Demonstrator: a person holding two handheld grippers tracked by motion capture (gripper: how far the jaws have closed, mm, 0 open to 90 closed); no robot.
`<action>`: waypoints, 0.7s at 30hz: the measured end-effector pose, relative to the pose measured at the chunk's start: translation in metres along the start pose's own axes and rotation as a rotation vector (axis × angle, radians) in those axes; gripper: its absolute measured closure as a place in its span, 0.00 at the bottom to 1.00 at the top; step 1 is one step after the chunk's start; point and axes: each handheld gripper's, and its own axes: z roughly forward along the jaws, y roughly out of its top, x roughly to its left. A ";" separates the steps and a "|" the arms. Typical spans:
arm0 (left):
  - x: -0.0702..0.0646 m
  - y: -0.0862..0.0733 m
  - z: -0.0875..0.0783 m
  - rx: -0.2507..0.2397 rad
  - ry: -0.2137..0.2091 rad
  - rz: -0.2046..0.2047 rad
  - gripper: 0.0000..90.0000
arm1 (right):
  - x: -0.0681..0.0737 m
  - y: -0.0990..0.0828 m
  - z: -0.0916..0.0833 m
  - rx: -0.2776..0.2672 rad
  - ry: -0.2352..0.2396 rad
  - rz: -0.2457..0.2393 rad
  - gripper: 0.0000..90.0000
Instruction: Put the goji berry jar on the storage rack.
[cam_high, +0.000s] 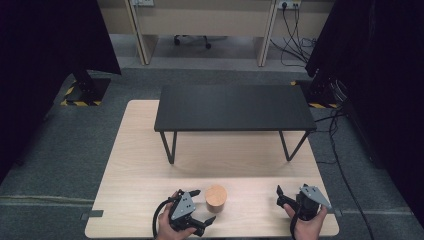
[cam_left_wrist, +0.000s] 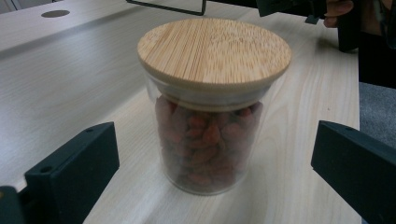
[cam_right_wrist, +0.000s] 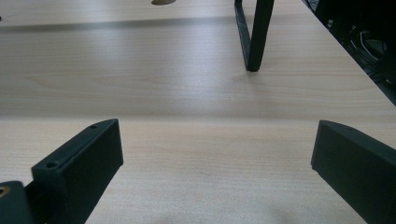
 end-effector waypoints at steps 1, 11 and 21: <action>-0.001 0.001 0.002 0.001 0.001 -0.002 0.00 | 0.000 0.000 0.000 0.000 0.001 0.002 0.02; -0.004 0.013 0.021 0.028 0.009 -0.003 0.01 | -0.003 0.000 0.000 -0.001 0.007 0.018 0.02; -0.005 0.024 0.034 0.070 0.028 -0.011 0.15 | -0.005 -0.001 0.000 -0.003 0.014 0.025 0.03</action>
